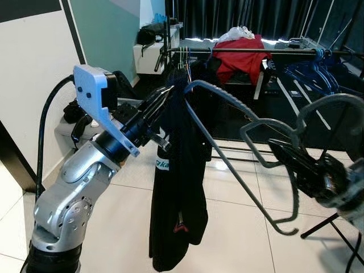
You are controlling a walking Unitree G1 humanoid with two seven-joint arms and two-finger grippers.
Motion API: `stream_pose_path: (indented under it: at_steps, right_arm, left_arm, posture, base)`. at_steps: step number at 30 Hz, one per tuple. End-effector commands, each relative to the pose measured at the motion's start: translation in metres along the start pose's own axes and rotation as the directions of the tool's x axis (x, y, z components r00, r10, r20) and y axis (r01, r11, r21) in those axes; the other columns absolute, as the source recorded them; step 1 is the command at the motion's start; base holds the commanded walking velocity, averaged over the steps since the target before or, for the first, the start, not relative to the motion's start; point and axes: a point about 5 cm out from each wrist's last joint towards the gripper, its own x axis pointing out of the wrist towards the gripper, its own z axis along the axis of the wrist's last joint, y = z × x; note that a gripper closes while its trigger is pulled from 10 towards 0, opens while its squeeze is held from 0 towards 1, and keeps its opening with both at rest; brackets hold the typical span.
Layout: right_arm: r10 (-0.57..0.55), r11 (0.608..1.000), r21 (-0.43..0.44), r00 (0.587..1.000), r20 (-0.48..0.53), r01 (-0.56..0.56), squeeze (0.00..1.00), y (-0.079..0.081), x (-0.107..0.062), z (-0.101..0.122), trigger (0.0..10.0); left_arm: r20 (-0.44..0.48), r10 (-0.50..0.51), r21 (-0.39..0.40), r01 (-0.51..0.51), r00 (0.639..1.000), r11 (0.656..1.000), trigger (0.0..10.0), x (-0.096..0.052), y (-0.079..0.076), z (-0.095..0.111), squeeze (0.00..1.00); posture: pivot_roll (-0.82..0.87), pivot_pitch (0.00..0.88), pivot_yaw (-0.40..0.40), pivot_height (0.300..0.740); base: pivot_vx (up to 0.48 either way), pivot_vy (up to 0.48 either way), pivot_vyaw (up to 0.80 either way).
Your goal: Hang hanger
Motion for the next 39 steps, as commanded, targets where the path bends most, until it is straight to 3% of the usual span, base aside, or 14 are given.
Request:
stream_pose_path:
  at_steps: [1, 7, 9, 10, 11, 13, 17, 24, 28, 30, 35, 39]
  right_arm:
    - [-0.025, 1.0, -0.018, 1.0, -0.009, 0.025, 0.0, -0.003, 0.006, -0.003, 10.0]
    - [-0.01, 1.0, -0.006, 1.0, -0.021, 0.009, 0.0, -0.002, 0.01, -0.007, 10.0]
    - [0.097, 0.995, 0.041, 0.994, -0.039, -0.096, 0.0, 0.011, 0.013, -0.012, 10.0]
    - [0.097, 0.995, 0.041, 0.994, -0.039, -0.096, 0.0, 0.011, 0.013, -0.012, 10.0]
    - [0.145, 0.988, 0.062, 0.988, -0.048, -0.142, 0.0, 0.017, 0.014, -0.013, 10.0]
    - [0.2, 0.977, 0.087, 0.978, -0.063, -0.194, 0.0, 0.024, 0.012, -0.014, 10.0]
    - [0.269, 0.959, 0.122, 0.956, -0.117, -0.255, 0.0, 0.031, 0.006, -0.017, 10.0]
    - [0.297, 0.952, 0.132, 0.934, -0.197, -0.275, 0.0, 0.034, -0.003, -0.02, 10.0]
    - [0.264, 0.965, 0.093, 0.904, -0.335, -0.247, 0.0, 0.023, -0.026, -0.007, 10.0]
    - [0.264, 0.965, 0.093, 0.904, -0.335, -0.247, 0.0, 0.023, -0.026, -0.007, 10.0]
    - [0.232, 0.972, 0.059, 0.895, -0.381, -0.227, 0.0, 0.014, -0.039, 0.007, 10.0]
    - [0.243, 0.97, 0.063, 0.896, -0.372, -0.236, 0.0, 0.015, -0.038, 0.009, 10.0]
  left_arm:
    - [0.037, -0.105, 0.006, 0.105, 0.994, 0.994, 0.0, 0.003, -0.014, 0.008, 0.0]
    - [0.032, -0.176, -0.001, 0.176, 0.984, 0.984, 0.0, 0.005, -0.022, 0.006, 0.0]
    - [-0.005, -0.217, 0.017, 0.217, 0.976, 0.976, 1.8, 0.005, -0.028, -0.001, 0.0]
    - [-0.005, -0.217, 0.017, 0.217, 0.976, 0.976, 1.8, 0.005, -0.028, -0.001, 0.0]
    - [-0.024, -0.223, 0.03, 0.223, 0.975, 0.974, 3.3, 0.005, -0.029, -0.004, 0.0]
    - [-0.049, -0.206, 0.05, 0.209, 0.977, 0.977, 3.6, 0.004, -0.025, -0.009, 0.0]
    - [-0.091, -0.16, 0.094, 0.168, 0.983, 0.981, 3.8, 0.003, -0.013, -0.013, 0.0]
    - [-0.123, -0.142, 0.123, 0.157, 0.982, 0.98, 3.7, 0.001, -0.006, -0.015, 0.0]
    - [-0.176, -0.146, 0.165, 0.175, 0.974, 0.971, 3.4, -0.006, -0.001, -0.016, 0.0]
    - [-0.176, -0.146, 0.165, 0.175, 0.974, 0.971, 3.4, -0.006, -0.001, -0.016, 0.0]
    - [-0.226, -0.236, 0.181, 0.279, 0.945, 0.943, 3.5, -0.015, -0.003, -0.014, 0.0]
    - [-0.231, -0.317, 0.154, 0.357, 0.92, 0.921, 3.8, -0.019, -0.008, -0.011, 0.0]
  posture:
    - [-0.05, 0.0, -0.015, 0.74]
    - [-0.05, 0.0, -0.022, 0.74]
    - [-0.05, 0.0, -0.026, 0.74]
    - [-0.05, 0.0, -0.026, 0.74]
    - [-0.05, 0.0, -0.025, 0.74]
    - [-0.06, 0.0, -0.023, 0.74]
    - [-0.06, 0.0, -0.023, 0.74]
    - [-0.06, 0.0, -0.021, 0.74]
    - [-0.06, 0.0, -0.02, 0.74]
    - [-0.06, 0.0, -0.02, 0.74]
    - [-0.06, 0.0, -0.019, 0.74]
    - [-0.05, 0.0, -0.021, 0.74]
  base:
    - [0.0, 0.0, 0.0]
    - [0.0, 0.0, 0.0]
    - [0.0, 0.0, 0.0]
    - [0.0, 0.0, 0.0]
    - [0.0, 0.0, 0.0]
    - [0.0, 0.0, 0.0]
    - [0.0, 0.0, 0.0]
    - [0.0, 0.0, 0.0]
    - [0.0, 0.0, 0.0]
    - [0.0, 0.0, 0.0]
    - [0.0, 0.0, 0.0]
    - [0.0, 0.0, 0.0]
